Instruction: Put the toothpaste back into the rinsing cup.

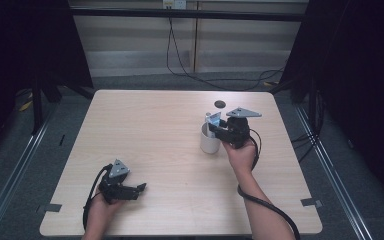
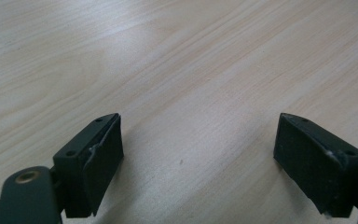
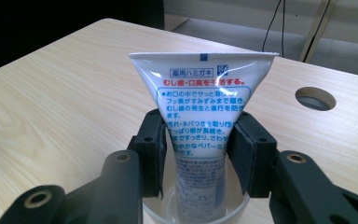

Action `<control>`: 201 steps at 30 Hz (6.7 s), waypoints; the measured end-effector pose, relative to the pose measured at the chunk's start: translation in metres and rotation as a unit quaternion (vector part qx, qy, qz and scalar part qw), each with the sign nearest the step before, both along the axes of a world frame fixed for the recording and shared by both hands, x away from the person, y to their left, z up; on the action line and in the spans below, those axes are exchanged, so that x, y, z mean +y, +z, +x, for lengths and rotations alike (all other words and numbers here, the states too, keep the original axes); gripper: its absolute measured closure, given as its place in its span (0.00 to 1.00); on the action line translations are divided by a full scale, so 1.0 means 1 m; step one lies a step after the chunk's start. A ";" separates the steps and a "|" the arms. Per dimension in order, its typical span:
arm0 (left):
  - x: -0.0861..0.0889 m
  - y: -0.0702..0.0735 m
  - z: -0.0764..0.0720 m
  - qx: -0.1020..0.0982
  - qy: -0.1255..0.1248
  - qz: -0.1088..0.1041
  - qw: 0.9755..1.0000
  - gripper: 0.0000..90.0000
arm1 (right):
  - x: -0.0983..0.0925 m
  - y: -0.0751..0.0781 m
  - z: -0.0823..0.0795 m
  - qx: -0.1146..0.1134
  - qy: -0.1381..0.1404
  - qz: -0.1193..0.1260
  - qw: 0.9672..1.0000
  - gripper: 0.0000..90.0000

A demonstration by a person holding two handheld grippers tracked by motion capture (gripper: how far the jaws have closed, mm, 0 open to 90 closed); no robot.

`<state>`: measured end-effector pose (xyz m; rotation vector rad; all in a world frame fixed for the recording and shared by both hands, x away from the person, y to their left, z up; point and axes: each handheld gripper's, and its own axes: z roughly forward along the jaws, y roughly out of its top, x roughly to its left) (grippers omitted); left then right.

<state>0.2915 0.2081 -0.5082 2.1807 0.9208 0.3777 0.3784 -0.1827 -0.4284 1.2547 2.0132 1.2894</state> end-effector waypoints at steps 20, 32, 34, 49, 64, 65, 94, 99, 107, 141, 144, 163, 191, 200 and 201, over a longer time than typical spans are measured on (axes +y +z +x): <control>0.000 0.000 0.000 0.001 0.000 0.000 1.000 0.17 | 0.003 -0.003 -0.009 0.001 0.010 -0.011 1.000 0.63; 0.000 0.000 0.000 0.000 0.000 0.000 1.000 0.17 | 0.000 -0.005 -0.012 0.008 0.009 -0.023 1.000 0.62; 0.000 0.000 0.000 0.001 0.000 0.000 1.000 0.17 | -0.001 -0.005 -0.012 0.008 0.007 -0.022 1.000 0.61; 0.000 0.000 0.000 0.000 0.000 0.000 1.000 0.17 | 0.000 -0.002 -0.010 0.016 0.003 -0.012 1.000 0.46; 0.000 0.000 0.000 0.000 0.000 0.000 1.000 0.17 | -0.007 0.001 -0.009 0.017 -0.003 -0.005 1.000 0.33; 0.000 0.000 0.000 0.000 0.000 0.000 1.000 0.17 | -0.007 0.002 -0.009 0.017 -0.004 -0.004 1.000 0.32; 0.000 0.000 0.000 0.001 0.000 0.000 1.000 0.17 | -0.016 0.008 -0.017 0.018 0.017 -0.008 1.000 0.16; 0.000 0.000 0.000 0.000 0.000 0.000 1.000 0.17 | -0.017 0.007 -0.019 0.021 0.021 -0.010 1.000 0.16; 0.000 0.000 0.000 0.000 0.000 0.000 1.000 0.17 | -0.020 0.009 -0.022 0.021 0.026 -0.014 0.999 0.16; 0.000 0.000 0.000 0.001 0.000 0.000 1.000 0.17 | -0.048 0.010 -0.044 0.031 0.053 -0.026 0.998 0.16; 0.000 0.000 0.000 0.001 0.000 0.000 1.000 0.17 | -0.051 0.009 -0.045 0.029 0.051 -0.023 0.998 0.16; 0.000 0.000 0.000 0.000 0.000 0.000 1.000 0.17 | -0.064 -0.005 -0.061 0.039 0.067 -0.031 0.996 0.16; 0.000 0.000 0.000 0.000 0.001 -0.001 1.000 0.17 | -0.093 -0.039 -0.086 0.063 0.063 -0.025 0.996 0.16; 0.000 0.000 0.000 0.000 0.001 -0.001 1.000 0.17 | -0.096 -0.052 -0.091 0.077 0.067 -0.036 0.994 0.16; 0.000 0.000 0.000 0.000 0.001 -0.001 1.000 0.17 | -0.096 -0.053 -0.091 0.080 0.069 -0.036 0.994 0.16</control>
